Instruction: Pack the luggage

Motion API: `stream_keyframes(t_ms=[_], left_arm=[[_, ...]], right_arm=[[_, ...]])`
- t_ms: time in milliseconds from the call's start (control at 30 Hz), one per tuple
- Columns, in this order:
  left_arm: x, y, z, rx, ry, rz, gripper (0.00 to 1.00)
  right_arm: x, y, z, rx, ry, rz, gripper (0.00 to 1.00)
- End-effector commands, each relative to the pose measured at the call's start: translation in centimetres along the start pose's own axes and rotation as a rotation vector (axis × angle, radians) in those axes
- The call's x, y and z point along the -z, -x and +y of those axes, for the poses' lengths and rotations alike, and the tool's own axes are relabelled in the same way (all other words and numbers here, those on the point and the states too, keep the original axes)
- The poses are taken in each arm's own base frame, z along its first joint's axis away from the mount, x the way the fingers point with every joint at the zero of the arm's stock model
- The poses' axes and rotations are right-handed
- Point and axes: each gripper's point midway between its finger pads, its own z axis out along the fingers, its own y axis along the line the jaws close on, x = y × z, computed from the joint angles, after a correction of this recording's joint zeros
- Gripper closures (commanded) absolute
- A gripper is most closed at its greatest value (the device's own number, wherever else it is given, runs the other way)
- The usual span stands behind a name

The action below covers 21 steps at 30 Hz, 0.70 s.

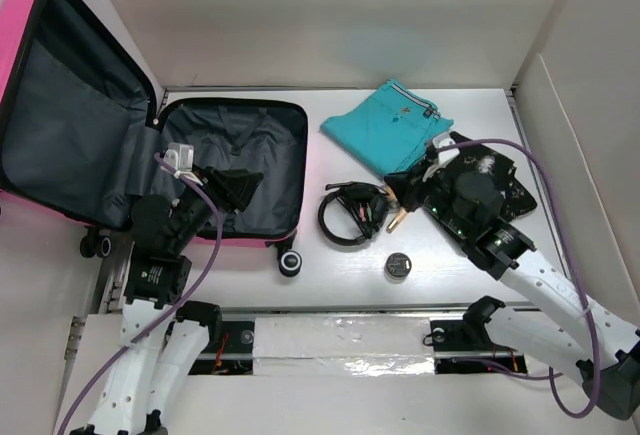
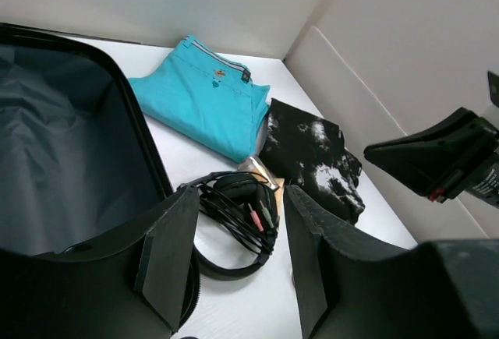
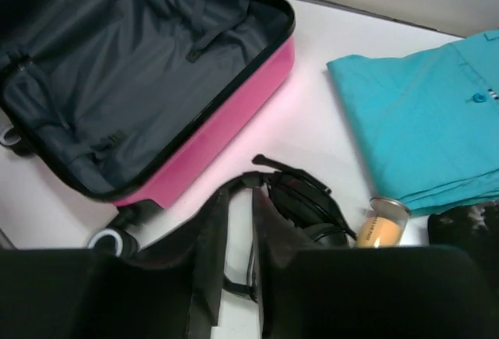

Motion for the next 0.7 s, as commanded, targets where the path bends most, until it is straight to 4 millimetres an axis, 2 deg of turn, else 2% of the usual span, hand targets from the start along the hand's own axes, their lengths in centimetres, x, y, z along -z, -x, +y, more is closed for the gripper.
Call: stream_keyframes(t_ms=[0,33,133,233,267,333,433,533,567,600,633,667], left_arm=[[0.7,1.5,-0.5,-0.049,0.007,-0.049,0.55],[0.7,1.4,-0.5,-0.059,0.011,-0.045,0.56],[1.2,1.0,0.1,-0.065,0.051,-0.037,0.59],[1.5,0.4,0.6,-0.078,0.076,-0.023,0.75],[1.6,0.3,0.9,-0.089,0.087,-0.022,0.88],[1.8,0.2,1.4,-0.092,0.112,-0.028,1.00],[1.9,-0.3,2.3,-0.096,0.153,-0.016,1.00],[1.9,-0.8,2.9,-0.094,0.169,-0.018,1.00],[1.9,-0.4,2.9,-0.097,0.176,-0.028,0.83],[1.9,-0.3,3.0,-0.102,0.181,-0.031,0.74],[1.8,-0.2,3.1,-0.101,0.188,-0.035,0.59],[1.9,-0.1,3.1,-0.102,0.191,-0.039,0.53]], right_arm=[[-0.5,-0.5,1.5,0.008,0.050,0.031,0.88],[-0.5,-1.7,1.7,0.008,0.057,0.071,0.97],[-1.1,-3.7,1.5,0.026,0.044,0.142,1.00],[-1.6,-5.6,1.8,0.032,0.038,0.202,1.00],[-1.8,-6.2,2.2,0.035,0.051,0.216,1.00],[-2.1,-7.2,2.9,0.046,0.068,0.250,1.00],[-2.7,-8.8,3.9,0.058,0.090,0.301,1.00],[-3.7,-10.4,4.2,0.069,0.097,0.336,0.68],[-3.9,-10.8,4.2,0.069,0.098,0.349,0.50],[-4.3,-11.8,4.6,0.073,0.107,0.375,0.41],[-5.0,-12.5,4.9,0.070,0.124,0.391,0.31],[-5.0,-12.5,4.9,0.070,0.124,0.391,0.30]])
